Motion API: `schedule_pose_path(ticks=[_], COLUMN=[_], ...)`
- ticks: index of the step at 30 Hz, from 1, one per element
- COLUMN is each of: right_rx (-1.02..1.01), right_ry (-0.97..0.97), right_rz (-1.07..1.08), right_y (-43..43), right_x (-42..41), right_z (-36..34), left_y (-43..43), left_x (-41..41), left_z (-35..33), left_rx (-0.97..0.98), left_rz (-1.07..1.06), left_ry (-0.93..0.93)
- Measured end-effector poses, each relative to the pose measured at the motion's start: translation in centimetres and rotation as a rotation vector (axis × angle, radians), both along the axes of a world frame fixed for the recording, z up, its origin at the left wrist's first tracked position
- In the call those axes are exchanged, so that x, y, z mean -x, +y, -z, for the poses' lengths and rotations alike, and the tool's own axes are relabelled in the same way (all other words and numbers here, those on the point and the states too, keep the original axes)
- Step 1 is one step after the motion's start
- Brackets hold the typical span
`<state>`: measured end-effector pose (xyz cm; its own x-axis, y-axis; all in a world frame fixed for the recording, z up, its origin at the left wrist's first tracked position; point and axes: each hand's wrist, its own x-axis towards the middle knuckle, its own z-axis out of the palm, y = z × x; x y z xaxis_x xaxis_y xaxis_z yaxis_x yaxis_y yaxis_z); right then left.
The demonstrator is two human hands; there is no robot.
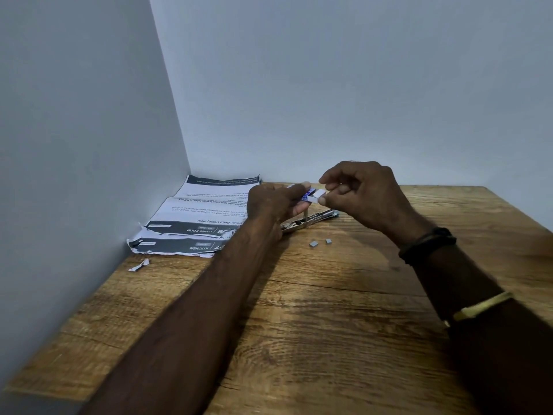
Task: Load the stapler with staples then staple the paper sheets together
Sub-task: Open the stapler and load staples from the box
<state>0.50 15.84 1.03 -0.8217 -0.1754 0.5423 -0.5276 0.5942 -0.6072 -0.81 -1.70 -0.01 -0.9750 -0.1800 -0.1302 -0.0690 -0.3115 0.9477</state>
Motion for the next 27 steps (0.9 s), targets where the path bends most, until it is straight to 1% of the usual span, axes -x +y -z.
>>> schedule_pose_path(ticks=[3,10,15,21,23,27], right_rx=[0.017,-0.05,-0.152,-0.441,-0.469,-0.49], right_ry=[-0.001,0.021,-0.11,-0.357,-0.382,-0.366], right_rz=[-0.015,-0.009,0.101,-0.087,-0.105,-0.138], right_y=[-0.2,-0.4,-0.2,-1.7,-1.9,-2.0], right_x=[0.0,0.0,0.5,0.2,0.3,0.4], right_z=[0.1,0.2,0.6,1.6,1.9,2.1], left_y=[0.0,-0.2,-0.4,-0.4,-0.3,-0.3], left_x=[0.1,0.1,0.3,0.4,0.4,0.4], left_z=[0.0,0.1,0.1,0.2,0.3,0.3], left_rx=[-0.001,0.008,-0.011,-0.011,-0.004,0.007], left_rz=[-0.007,-0.021,-0.075,-0.08,-0.082,-0.074], left_ry=[0.0,0.012,0.039,0.041,0.038,0.032])
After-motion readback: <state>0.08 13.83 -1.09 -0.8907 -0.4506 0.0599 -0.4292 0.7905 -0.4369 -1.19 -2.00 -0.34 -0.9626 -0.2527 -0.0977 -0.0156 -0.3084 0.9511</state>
